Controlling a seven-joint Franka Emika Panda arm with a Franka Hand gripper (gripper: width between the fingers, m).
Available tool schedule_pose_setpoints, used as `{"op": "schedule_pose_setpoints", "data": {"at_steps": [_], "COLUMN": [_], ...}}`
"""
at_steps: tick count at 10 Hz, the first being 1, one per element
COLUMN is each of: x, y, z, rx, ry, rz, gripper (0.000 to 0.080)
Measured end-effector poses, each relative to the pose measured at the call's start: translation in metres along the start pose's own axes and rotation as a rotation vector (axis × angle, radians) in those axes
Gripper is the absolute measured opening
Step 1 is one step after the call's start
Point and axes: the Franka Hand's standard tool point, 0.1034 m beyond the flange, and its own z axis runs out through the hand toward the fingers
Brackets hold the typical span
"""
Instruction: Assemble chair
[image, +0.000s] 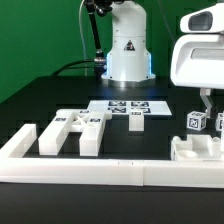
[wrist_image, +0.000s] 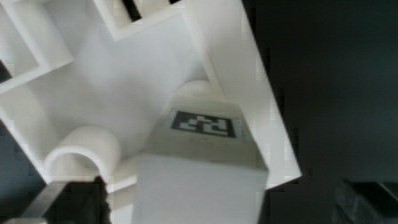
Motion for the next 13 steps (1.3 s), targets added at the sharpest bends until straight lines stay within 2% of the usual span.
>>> {"op": "schedule_pose_setpoints", "data": {"at_steps": [2, 6, 11, 13], "x": [-0.003, -0.003, -0.001, -0.001], "y": [-0.005, -0.002, 0.004, 0.005], "z": [0.0, 0.001, 0.003, 0.003], "rx": [-0.01, -0.011, -0.016, -0.018], "ry": [0.001, -0.004, -0.006, -0.006], "rz": [-0.307, -0.667, -0.993, -1.024], "gripper": [0.0648, 0.0649, 0.0649, 0.0649]}}
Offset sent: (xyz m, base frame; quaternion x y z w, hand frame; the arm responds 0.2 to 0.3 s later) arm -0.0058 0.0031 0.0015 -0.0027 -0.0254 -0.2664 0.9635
